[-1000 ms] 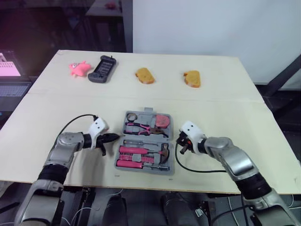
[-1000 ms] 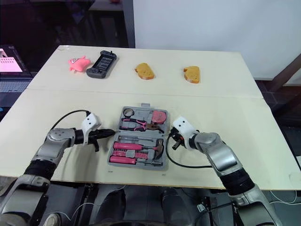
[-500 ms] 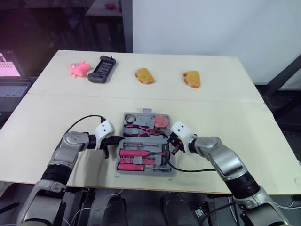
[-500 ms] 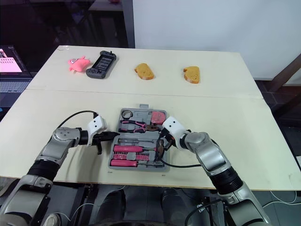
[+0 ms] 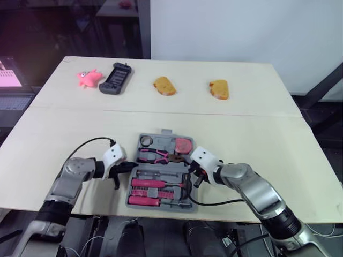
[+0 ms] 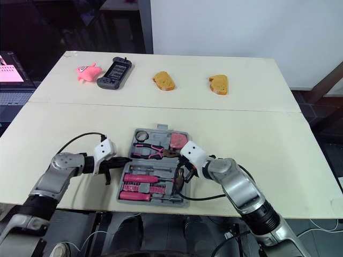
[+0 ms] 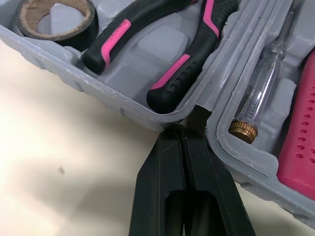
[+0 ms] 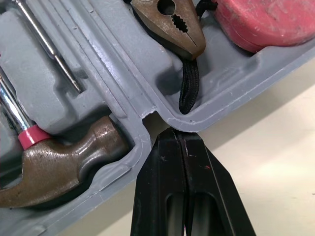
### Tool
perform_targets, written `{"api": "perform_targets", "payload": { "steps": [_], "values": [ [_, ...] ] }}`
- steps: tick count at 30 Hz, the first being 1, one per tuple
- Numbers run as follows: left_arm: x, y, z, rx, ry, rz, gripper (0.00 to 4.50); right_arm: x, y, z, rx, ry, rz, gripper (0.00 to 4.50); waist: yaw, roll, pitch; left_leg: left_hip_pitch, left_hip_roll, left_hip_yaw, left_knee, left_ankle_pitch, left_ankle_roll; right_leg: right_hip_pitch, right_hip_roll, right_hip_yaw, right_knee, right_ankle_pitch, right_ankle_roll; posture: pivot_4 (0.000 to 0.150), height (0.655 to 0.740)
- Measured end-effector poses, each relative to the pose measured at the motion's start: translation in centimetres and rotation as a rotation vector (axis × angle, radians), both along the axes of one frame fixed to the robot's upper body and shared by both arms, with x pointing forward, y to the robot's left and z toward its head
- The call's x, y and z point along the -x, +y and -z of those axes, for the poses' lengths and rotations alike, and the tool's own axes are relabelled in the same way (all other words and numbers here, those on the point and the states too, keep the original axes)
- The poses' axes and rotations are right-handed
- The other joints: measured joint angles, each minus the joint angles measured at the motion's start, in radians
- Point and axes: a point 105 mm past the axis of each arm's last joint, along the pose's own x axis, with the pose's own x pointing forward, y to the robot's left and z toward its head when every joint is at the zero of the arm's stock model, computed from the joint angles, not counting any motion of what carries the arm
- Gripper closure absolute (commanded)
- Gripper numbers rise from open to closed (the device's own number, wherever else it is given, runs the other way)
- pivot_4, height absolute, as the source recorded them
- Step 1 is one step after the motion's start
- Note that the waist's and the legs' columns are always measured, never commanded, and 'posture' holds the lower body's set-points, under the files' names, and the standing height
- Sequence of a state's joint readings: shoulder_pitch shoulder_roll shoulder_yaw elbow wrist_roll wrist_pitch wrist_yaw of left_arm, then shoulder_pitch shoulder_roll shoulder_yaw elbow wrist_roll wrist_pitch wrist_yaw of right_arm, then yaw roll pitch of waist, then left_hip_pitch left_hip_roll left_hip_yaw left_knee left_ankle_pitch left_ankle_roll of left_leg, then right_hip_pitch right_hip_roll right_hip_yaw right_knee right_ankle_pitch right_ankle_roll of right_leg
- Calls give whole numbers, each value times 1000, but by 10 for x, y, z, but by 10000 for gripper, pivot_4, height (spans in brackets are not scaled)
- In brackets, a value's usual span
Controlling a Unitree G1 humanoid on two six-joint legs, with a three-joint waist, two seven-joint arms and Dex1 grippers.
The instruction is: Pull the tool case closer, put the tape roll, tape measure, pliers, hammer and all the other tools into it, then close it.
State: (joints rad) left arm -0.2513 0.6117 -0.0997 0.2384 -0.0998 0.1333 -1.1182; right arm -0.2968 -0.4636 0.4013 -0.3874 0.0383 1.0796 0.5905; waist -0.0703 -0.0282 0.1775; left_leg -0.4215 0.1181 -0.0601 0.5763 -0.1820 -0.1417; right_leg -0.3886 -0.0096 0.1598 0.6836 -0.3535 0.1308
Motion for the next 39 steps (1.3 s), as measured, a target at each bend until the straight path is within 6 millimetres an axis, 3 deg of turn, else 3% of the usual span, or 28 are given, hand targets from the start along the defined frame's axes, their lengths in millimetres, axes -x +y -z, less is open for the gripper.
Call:
{"api": "perform_targets", "payload": {
  "steps": [5,33,39],
  "values": [
    [7,1,2,6,16,-12,44623,3,2,1,-6,10,7,45000,1,0,0,0,0,0,1,0,0,1,0,0,0,0,0,1500,7395],
    [8,1,2,23,30,-28,44623,11,-1,1,3,33,33,45000,5,0,0,-1,0,0,1,0,0,0,0,0,0,0,0,1500,7395],
    [12,12,-13,90,8,-71,44623,11,-15,-15,-67,27,34,45000,5,0,1,-5,0,0,1,0,0,-4,0,0,0,0,0,1500,7395]
  ]
}}
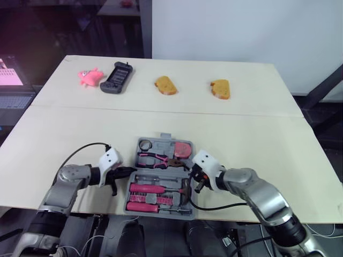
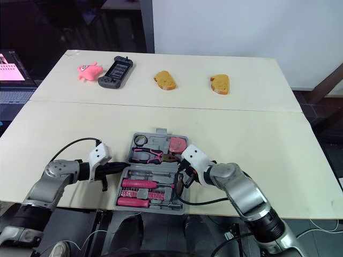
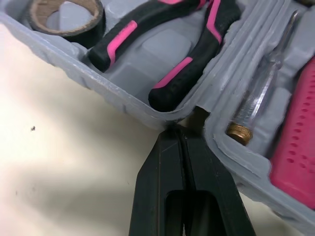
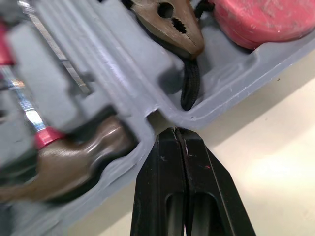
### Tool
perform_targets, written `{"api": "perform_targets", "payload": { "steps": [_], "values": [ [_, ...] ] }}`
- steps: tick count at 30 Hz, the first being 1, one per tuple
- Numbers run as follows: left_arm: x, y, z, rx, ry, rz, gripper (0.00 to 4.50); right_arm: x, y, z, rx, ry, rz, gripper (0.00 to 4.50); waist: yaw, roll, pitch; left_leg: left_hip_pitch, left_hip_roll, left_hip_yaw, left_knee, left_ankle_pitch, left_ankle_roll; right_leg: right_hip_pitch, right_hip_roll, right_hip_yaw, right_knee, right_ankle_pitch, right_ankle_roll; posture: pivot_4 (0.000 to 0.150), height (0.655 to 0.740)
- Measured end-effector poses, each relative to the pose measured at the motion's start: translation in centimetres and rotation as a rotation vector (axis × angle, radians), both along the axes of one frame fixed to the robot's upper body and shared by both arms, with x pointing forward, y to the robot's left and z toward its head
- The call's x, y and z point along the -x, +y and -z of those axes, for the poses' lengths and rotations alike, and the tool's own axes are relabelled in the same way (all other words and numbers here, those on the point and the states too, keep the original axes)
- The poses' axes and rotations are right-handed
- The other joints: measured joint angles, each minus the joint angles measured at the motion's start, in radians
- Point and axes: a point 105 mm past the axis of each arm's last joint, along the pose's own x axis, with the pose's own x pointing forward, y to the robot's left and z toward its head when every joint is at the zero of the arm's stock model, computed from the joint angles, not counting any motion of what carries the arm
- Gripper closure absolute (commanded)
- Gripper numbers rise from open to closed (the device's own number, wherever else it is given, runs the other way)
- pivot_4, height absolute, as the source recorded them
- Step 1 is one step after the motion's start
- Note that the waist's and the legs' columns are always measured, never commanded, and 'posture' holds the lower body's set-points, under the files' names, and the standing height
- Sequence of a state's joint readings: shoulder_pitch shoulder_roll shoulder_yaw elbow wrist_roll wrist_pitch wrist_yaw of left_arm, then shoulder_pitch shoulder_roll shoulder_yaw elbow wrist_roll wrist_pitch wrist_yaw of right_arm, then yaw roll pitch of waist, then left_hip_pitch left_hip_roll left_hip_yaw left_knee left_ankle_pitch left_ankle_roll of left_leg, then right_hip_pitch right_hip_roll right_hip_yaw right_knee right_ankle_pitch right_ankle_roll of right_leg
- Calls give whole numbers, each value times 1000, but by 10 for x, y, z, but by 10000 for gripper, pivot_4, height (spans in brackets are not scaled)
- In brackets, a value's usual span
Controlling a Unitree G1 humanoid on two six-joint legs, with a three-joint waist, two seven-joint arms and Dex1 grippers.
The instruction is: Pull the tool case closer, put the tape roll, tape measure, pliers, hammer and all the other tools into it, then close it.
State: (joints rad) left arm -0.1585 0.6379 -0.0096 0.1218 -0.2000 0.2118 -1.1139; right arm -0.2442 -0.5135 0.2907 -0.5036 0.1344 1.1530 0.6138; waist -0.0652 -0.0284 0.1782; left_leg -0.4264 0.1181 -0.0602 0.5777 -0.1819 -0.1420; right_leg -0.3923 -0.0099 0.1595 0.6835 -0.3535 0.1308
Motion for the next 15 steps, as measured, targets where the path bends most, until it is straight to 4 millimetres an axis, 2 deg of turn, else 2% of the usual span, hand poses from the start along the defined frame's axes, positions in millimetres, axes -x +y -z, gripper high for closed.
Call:
{"api": "perform_targets", "payload": {
  "steps": [4,6,9,11,15],
  "values": [
    [0,17,-47,95,-243,-26,44623,-11,-21,-28,-103,-70,82,45000,3,0,0,1,0,0,1,0,0,1,0,0,0,0,0,1500,7395],
    [6,20,-57,137,-282,-10,44623,-13,-24,-35,-132,-100,91,45000,6,0,0,1,0,0,1,0,0,1,0,0,0,0,0,1500,7395],
    [45,17,-41,181,-124,137,44623,-11,-25,-33,-167,-112,95,45000,-3,1,0,1,0,1,0,0,-1,1,-1,0,-1,0,0,1500,7395],
    [59,11,-28,206,-49,197,44623,-12,-27,-26,-166,-83,109,45000,-2,2,1,1,0,0,0,0,0,0,-1,0,-1,0,-1,1500,7395],
    [62,-8,-16,242,-32,260,44623,-19,-20,-20,-205,-29,153,45000,2,2,1,0,0,1,3,1,-1,1,-1,1,-1,-1,-5,1500,7395]
  ]
}}
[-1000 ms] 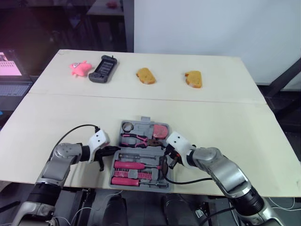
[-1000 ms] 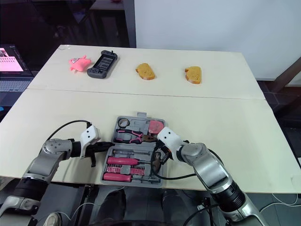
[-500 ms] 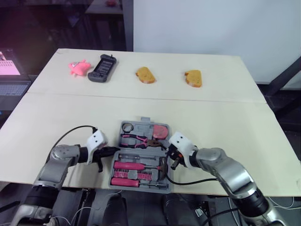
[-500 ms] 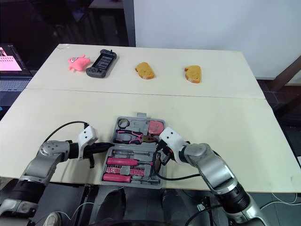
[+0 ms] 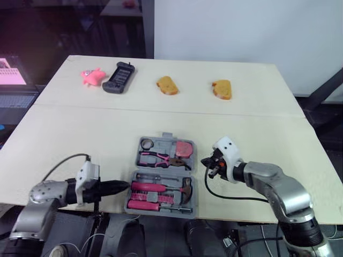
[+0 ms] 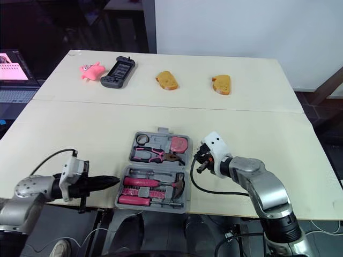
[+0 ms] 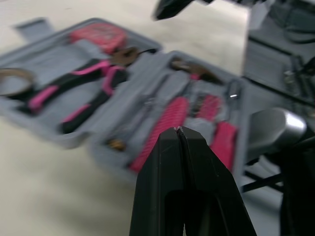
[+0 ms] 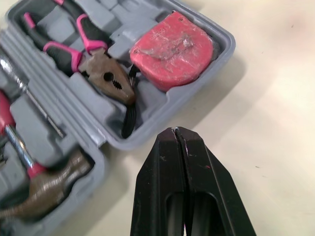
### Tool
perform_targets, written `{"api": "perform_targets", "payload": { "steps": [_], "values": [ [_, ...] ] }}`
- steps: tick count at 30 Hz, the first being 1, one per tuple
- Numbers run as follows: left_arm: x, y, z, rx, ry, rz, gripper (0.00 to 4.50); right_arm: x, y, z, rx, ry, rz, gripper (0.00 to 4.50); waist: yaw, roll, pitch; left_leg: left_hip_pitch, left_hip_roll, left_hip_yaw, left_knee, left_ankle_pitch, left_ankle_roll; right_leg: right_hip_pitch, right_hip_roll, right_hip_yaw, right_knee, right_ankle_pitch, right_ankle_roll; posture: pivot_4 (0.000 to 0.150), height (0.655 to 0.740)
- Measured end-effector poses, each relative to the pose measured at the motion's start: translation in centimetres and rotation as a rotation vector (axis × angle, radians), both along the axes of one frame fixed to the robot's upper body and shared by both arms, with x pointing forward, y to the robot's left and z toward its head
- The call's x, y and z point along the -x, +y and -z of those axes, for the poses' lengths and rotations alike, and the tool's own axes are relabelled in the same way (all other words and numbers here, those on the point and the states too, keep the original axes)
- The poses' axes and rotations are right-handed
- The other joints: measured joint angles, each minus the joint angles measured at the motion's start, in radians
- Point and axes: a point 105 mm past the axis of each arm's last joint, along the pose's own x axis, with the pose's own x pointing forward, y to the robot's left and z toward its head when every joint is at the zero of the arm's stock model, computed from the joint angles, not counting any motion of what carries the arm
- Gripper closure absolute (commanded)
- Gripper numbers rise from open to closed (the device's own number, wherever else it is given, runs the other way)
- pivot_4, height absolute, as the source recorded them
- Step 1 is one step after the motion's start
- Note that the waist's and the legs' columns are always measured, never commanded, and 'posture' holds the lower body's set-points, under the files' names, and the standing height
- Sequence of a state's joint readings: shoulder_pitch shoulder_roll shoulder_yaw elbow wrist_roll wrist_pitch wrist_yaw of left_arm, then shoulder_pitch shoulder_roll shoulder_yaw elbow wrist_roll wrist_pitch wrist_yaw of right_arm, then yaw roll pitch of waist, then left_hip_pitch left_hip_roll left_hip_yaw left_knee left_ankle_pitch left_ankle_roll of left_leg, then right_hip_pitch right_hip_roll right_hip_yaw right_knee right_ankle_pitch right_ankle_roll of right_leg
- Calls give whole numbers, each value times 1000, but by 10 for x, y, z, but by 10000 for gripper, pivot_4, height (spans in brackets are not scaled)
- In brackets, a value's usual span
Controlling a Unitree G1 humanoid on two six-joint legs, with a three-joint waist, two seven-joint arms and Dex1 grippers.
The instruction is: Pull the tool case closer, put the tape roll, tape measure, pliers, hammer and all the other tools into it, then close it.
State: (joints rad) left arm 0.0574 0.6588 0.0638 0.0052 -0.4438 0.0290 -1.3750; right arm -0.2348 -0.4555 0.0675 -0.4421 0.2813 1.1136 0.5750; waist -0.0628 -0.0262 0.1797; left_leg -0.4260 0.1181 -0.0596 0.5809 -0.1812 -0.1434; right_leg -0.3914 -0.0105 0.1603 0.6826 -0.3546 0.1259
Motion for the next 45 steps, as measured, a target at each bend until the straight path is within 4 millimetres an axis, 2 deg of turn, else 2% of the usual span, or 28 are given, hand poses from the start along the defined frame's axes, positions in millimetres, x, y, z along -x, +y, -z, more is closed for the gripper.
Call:
{"api": "perform_targets", "payload": {
  "steps": [10,13,14,15,22,23,27,31,34,37,45],
  "values": [
    [2,-5,30,-79,43,30,44623,-2,2,2,-33,97,41,45000,-7,0,0,0,0,0,-3,0,0,-2,0,0,0,2,3,1500,7395],
    [-1,-9,36,-100,5,34,44623,-5,7,-1,-71,130,49,45000,-6,1,0,0,0,0,-3,0,0,-1,0,0,0,1,3,1500,7395],
    [0,-10,39,-115,-8,47,45000,-7,9,-2,-83,136,52,39391,-5,1,-1,0,0,0,-3,0,0,-1,0,0,0,1,2,1500,7395],
    [0,-10,41,-127,-16,52,45000,-8,10,-3,-90,140,57,37275,-5,2,-1,1,0,0,-2,0,0,-1,0,0,0,0,0,1500,7395],
    [0,-12,45,-153,-56,83,45000,-26,5,-2,-238,288,164,2781,-10,7,-3,2,0,0,-2,0,0,0,0,0,0,1,1,1500,7395],
    [0,-13,45,-154,-58,85,45000,-30,5,-2,-258,311,175,583,-10,8,-4,2,0,0,-2,0,0,0,0,0,1,2,2,1500,7395],
    [-1,-13,45,-159,-62,93,45000,-45,9,-3,-327,386,196,583,-9,10,-4,2,0,0,-3,0,0,0,0,0,1,2,3,1500,7395],
    [-1,-13,45,-171,-64,105,45000,-56,15,6,-374,464,212,583,-10,13,-5,2,0,0,-3,0,0,0,1,0,1,2,3,1500,7395],
    [-3,-13,44,-178,-71,109,45000,-67,23,5,-485,533,228,583,-15,13,-5,3,0,0,-3,0,0,0,1,0,1,2,3,1500,7395],
    [-4,-12,43,-184,-75,115,45000,-70,30,6,-592,609,237,583,-15,14,-5,3,0,0,-3,0,0,0,1,0,2,2,3,1500,7395],
    [-8,-11,41,-193,-81,110,45000,-74,31,5,-785,691,259,583,-29,15,-4,2,0,0,-5,0,0,0,1,0,2,2,4,1500,7395]
  ]
}}
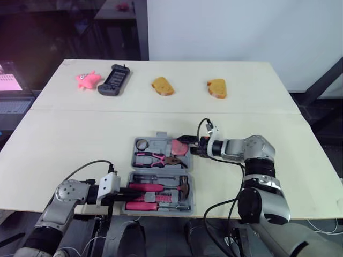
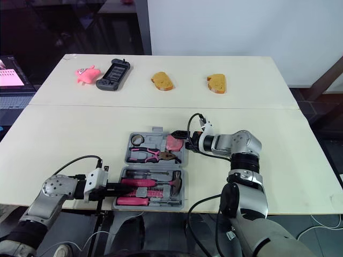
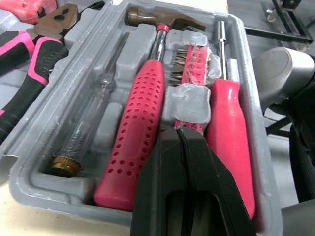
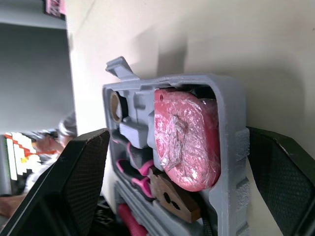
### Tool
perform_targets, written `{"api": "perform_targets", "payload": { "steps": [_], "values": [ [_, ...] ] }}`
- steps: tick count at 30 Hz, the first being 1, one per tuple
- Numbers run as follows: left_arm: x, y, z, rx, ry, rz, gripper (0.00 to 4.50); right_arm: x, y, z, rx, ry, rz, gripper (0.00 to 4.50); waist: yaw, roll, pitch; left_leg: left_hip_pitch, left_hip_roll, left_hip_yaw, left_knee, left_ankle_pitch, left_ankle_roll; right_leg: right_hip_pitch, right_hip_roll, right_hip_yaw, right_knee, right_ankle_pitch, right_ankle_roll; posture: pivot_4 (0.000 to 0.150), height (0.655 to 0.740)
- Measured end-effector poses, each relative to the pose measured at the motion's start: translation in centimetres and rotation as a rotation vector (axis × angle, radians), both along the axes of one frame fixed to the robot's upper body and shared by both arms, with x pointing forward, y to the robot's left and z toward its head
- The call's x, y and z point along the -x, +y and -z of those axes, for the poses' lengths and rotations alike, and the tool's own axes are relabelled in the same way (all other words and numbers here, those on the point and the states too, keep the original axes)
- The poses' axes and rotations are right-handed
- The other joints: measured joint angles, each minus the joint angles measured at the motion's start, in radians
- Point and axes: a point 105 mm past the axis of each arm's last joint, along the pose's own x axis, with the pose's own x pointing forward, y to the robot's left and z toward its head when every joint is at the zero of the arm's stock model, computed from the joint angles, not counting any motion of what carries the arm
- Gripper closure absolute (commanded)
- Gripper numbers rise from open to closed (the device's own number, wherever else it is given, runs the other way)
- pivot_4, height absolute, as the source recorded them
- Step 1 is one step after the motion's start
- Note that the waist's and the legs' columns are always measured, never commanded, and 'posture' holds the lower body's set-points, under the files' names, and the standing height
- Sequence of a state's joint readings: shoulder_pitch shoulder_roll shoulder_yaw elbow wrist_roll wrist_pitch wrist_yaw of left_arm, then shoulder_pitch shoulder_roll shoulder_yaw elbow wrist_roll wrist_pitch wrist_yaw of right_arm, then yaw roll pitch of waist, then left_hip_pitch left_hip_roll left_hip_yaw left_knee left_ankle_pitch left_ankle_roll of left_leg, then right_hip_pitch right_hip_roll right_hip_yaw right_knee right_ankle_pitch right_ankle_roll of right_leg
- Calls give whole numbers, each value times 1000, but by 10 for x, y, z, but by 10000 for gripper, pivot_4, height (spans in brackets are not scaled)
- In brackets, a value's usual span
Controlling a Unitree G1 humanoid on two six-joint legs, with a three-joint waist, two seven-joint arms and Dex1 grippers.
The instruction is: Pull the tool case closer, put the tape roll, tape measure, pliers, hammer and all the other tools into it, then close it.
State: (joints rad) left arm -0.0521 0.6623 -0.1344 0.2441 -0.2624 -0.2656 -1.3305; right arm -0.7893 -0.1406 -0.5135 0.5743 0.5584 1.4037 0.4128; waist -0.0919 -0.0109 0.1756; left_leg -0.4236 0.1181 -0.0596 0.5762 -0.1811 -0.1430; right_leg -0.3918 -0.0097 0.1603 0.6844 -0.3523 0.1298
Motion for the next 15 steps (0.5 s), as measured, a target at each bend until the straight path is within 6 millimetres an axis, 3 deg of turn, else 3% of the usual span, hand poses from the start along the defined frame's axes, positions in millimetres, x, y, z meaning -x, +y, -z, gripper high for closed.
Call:
{"api": "perform_targets", "payload": {
  "steps": [15],
  "values": [
    [-4,0,-4,20,48,-50,45000,17,6,-34,-70,-186,-109,583,-10,2,0,-1,0,0,0,0,0,-1,0,0,0,0,0,1500,7395]
  ]
}}
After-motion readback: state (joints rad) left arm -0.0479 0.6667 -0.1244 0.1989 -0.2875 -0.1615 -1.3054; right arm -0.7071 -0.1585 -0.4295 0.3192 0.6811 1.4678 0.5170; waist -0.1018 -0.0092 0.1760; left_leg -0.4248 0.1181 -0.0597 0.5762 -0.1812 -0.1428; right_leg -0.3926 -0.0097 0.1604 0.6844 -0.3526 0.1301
